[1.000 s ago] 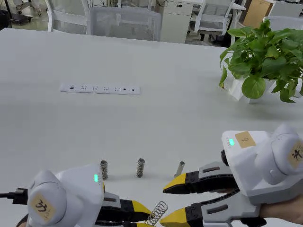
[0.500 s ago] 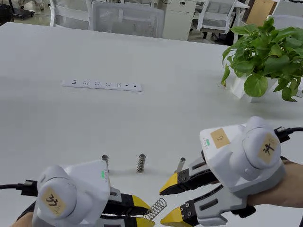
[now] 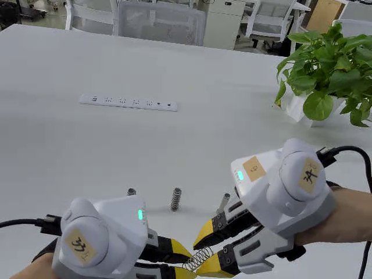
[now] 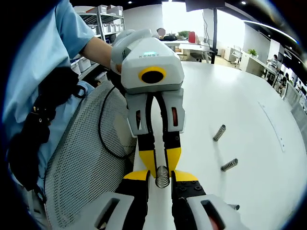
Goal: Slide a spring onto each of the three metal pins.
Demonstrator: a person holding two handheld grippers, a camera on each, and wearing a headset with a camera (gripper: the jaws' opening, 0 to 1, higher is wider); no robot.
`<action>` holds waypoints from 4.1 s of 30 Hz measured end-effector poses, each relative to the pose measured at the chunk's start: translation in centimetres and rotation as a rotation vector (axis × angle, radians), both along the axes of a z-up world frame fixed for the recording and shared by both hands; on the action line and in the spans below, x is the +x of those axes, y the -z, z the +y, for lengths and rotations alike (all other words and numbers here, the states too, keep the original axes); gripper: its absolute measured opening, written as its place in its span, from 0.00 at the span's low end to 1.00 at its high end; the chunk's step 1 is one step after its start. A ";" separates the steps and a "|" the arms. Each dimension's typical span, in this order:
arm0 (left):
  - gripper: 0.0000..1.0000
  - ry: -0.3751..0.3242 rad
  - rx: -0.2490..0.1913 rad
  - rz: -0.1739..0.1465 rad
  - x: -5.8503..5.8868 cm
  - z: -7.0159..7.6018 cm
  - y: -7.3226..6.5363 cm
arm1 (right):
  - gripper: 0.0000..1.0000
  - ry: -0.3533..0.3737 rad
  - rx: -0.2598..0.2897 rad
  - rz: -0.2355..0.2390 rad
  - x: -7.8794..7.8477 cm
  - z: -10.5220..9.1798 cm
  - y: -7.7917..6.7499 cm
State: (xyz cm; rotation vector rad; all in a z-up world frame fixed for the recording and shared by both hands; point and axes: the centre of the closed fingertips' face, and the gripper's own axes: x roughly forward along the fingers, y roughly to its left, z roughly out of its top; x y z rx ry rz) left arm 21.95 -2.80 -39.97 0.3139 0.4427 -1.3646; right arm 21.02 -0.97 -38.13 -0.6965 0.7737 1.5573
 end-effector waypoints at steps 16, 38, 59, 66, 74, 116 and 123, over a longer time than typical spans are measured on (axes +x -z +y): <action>0.06 0.011 -0.013 0.008 -0.5 -0.3 -0.2 | 0.09 -0.025 -0.027 0.010 -0.4 0.0 0.6; 0.07 -0.016 -0.038 0.035 -0.6 -0.7 -0.4 | 0.07 -0.053 -0.047 0.007 -0.5 -0.3 0.5; 0.06 -0.027 -0.053 0.037 -0.6 -0.5 -0.5 | 0.08 -0.076 -0.074 -0.004 -0.4 -0.2 0.6; 0.07 -0.029 -0.057 0.037 -0.7 -0.5 -0.4 | 0.08 -0.076 -0.076 0.000 -0.5 -0.2 0.6; 0.07 -0.041 -0.062 0.037 -0.7 -0.5 -0.2 | 0.07 -0.086 -0.085 0.000 -0.6 -0.2 0.8; 0.99 -0.638 -0.085 -0.018 5.4 9.3 0.1 | 0.07 -0.075 -0.163 -0.097 2.6 -3.5 0.7; 0.99 -0.696 -0.082 -0.017 5.7 10.4 0.4 | 0.07 -0.065 -0.196 -0.144 4.2 -4.8 0.5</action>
